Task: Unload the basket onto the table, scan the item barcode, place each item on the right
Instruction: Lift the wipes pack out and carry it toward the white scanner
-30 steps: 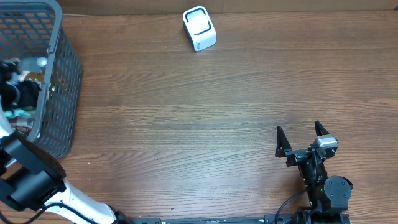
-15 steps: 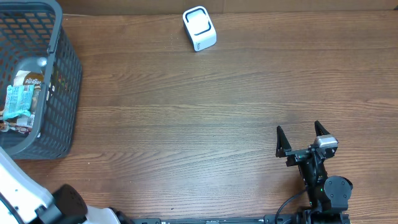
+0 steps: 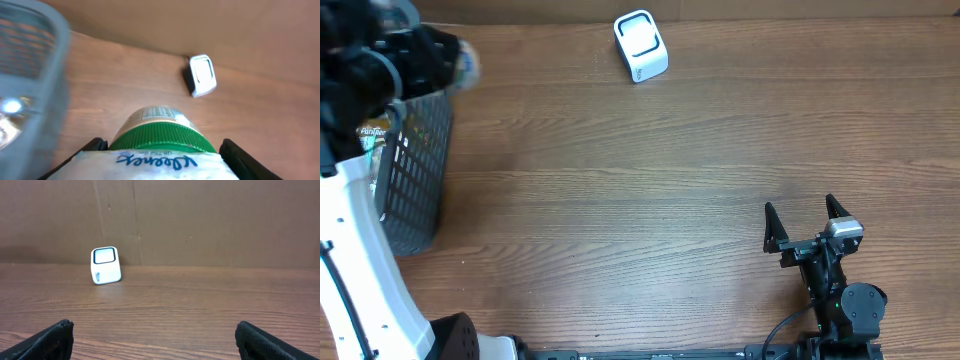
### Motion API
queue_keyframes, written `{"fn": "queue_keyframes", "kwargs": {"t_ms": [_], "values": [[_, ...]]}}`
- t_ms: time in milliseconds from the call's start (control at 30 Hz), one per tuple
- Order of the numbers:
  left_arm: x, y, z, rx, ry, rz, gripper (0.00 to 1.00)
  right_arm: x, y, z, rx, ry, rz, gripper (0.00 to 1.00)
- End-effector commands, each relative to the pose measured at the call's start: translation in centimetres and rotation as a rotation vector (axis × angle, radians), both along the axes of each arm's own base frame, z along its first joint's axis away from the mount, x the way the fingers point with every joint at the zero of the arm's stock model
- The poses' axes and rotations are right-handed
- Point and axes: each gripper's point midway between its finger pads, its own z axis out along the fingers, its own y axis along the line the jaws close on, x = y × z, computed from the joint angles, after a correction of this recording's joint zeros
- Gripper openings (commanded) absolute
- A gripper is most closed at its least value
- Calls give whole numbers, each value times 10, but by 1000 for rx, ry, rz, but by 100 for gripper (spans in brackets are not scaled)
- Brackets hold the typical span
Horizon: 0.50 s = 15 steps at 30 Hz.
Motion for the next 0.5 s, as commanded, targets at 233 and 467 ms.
{"fn": "queue_keyframes", "kwargs": {"t_ms": [233, 467], "values": [[-21, -75, -18, 114, 94, -133, 44, 0, -2, -2, 5, -1, -9, 100], [-31, -121, -39, 136, 153, -262, 45, 0, -2, -2, 5, -1, -9, 100]]}}
